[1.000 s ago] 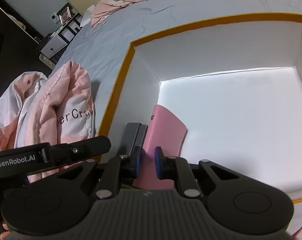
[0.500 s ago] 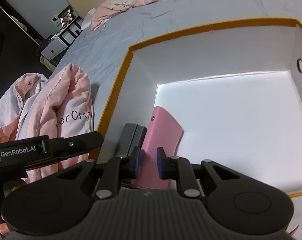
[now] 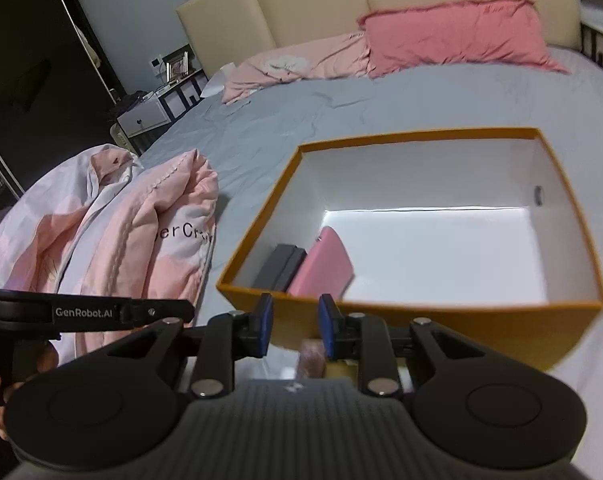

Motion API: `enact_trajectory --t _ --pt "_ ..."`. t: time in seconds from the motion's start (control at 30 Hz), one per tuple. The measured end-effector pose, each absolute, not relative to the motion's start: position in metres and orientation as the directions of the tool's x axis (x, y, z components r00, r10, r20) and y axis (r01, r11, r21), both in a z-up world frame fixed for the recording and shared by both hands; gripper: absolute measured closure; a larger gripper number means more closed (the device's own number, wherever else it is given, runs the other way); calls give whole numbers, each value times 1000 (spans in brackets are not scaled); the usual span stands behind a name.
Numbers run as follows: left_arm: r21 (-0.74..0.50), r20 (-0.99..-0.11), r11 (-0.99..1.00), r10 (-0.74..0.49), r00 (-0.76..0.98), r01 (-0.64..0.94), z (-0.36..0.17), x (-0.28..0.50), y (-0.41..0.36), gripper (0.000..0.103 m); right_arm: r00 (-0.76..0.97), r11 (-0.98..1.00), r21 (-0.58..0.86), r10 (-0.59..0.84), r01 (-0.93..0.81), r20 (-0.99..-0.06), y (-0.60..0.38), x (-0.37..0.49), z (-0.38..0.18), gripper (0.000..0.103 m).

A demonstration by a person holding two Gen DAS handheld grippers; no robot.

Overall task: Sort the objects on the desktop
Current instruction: 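Withdraw both grippers from the box back to the pile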

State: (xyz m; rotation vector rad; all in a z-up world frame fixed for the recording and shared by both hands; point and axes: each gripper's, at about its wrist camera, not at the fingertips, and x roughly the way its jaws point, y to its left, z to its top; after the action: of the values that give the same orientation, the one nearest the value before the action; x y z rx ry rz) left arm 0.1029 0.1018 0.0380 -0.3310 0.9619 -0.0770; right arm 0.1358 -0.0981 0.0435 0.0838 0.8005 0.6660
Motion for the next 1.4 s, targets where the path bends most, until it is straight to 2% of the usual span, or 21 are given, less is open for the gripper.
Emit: enact_trajectory --t 0.23,0.4,0.6,0.67,0.87,1.0,1.07,1.13,1.23,1.4 --pt "-427 -793 900 -327 514 -86 5 109 84 72 484 832 294 522 -471 -702 -119 120 15 75" --pt "-362 -847 924 -272 457 -122 -18 119 70 72 479 838 281 508 -468 -716 -124 114 -3 68" --pt "-346 -869 934 -284 406 -86 -30 121 58 70 461 836 283 506 -470 -729 -123 116 -21 67" --pt "-346 -868 935 -285 407 -82 -32 121 56 55 461 832 281 511 -479 -725 -122 116 -24 65" --pt "-370 -869 927 -327 373 -50 -41 125 46 40 445 821 274 516 -502 -732 -115 118 -34 62" --pt "-389 -866 917 -331 374 -90 -41 122 55 40 453 818 232 501 -526 -738 -107 118 -39 60" --pt "-400 -859 909 -328 393 -115 -39 119 62 43 466 819 201 487 -537 -739 -105 117 -40 57" --pt "-372 -848 921 -287 445 -114 -32 114 63 44 469 817 190 484 -545 -739 -104 116 -42 55" --pt "-417 -813 907 -348 467 -51 -26 114 60 58 475 812 176 485 -557 -734 -101 116 -42 54" --pt "-382 -812 924 -346 471 20 -24 118 45 59 476 799 149 484 -582 -734 -94 114 -44 54"
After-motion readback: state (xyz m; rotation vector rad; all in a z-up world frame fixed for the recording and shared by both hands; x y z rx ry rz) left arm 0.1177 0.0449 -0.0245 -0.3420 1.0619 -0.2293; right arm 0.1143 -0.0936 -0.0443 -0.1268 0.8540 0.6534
